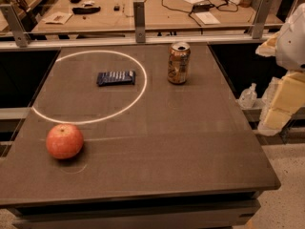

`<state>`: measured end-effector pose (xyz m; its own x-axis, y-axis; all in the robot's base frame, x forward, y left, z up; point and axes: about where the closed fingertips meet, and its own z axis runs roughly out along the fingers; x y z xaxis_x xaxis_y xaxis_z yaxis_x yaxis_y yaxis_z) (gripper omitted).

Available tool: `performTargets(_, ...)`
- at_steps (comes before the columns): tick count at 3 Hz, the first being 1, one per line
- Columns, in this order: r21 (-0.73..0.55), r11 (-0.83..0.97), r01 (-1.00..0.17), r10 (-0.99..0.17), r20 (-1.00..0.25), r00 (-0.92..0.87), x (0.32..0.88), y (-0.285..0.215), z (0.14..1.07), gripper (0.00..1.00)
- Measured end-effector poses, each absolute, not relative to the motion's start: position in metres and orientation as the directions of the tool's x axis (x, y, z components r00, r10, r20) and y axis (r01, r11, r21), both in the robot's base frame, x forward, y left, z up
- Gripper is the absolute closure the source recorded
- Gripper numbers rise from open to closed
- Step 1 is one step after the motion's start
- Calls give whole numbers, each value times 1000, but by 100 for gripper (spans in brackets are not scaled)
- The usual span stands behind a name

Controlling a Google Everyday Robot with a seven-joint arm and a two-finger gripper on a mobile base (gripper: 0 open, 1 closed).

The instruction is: Move rxbar blueberry near apple

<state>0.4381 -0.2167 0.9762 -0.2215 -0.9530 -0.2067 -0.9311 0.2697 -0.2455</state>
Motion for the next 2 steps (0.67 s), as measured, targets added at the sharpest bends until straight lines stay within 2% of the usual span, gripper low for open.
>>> performTargets(1,-246,270,-931,-953,-207,-221,438,-217,976,0)
performTargets(2,-232,257,-938,-942,-278,-190,439,-214,979,0)
